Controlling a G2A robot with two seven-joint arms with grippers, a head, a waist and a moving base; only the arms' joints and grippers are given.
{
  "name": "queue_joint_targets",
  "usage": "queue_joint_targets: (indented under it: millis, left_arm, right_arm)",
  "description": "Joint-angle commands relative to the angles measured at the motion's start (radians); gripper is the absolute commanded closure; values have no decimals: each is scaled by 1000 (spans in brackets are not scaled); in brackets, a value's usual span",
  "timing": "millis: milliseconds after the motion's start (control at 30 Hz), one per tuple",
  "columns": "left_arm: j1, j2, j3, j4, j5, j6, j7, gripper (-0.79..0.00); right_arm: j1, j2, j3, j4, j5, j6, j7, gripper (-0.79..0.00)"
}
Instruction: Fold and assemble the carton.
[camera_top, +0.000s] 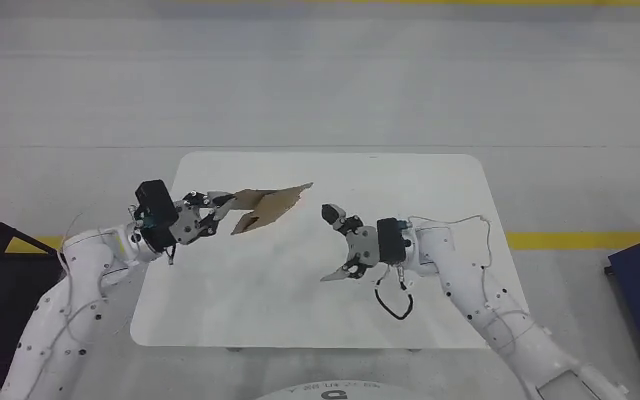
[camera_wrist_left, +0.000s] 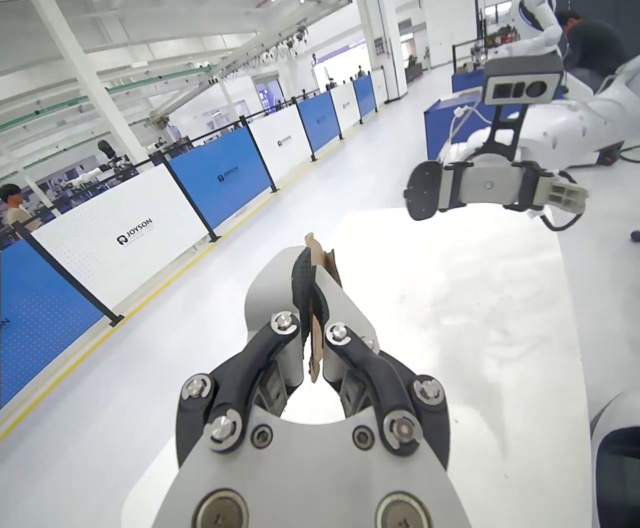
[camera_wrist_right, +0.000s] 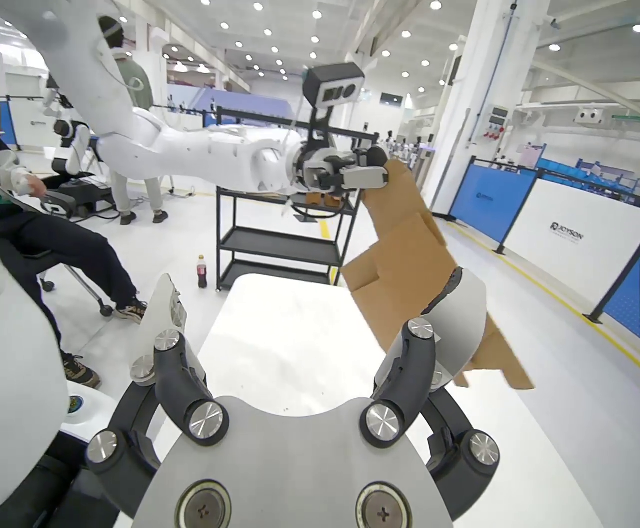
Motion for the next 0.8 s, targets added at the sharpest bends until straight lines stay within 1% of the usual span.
queue_joint_targets:
  millis: [0, 67, 133, 233, 300, 333, 400, 433, 533, 600, 667, 733, 767]
  left_arm:
    - [6, 1, 3, -19, 18, -2, -28, 0]
    - [14, 2, 1, -37, 31, 3, -50, 0]
    - [27, 3, -1, -56, 38, 3, -61, 0]
    - [47, 6, -9, -89, 53, -5, -73, 0]
    - [61, 8, -14, -113, 64, -13, -80, 0]
    - [68, 9, -17, -125, 69, -17, -84, 0]
    - [81, 11, -20, -142, 63, -35, -83, 0]
    - [84, 11, -24, -147, 56, -46, -78, 0]
    - [93, 14, -36, -152, 44, -60, -75, 0]
    - [96, 15, -44, -153, 38, -68, -73, 0]
    - [99, 16, -48, -156, 36, -75, -70, 0]
    - [100, 17, -51, -155, 36, -80, -67, 0]
    - [101, 17, -51, -156, 37, -80, -66, 0]
  right_arm:
    - [29, -11, -25, 2, 3, 48, 61, -785]
    - [38, -18, -38, -7, -30, 133, 96, -785]
    - [38, -24, -47, -13, -50, 199, 107, -785]
    - [47, -32, -64, -2, -55, 237, 126, -785]
    - [60, -38, -76, 15, -44, 252, 159, -785]
    - [68, -42, -83, 23, -31, 254, 176, -742]
    - [84, -50, -94, 40, -8, 261, 214, -631]
    - [91, -53, -100, 46, 8, 255, 233, -557]
    - [109, -62, -111, 70, 69, 216, 273, -388]
    - [121, -65, -114, 91, 107, 187, 309, -360]
    - [134, -69, -119, 102, 142, 161, 348, -302]
    - [141, -72, -122, 107, 163, 165, 379, -175]
    - [145, -74, -124, 108, 173, 161, 393, -9]
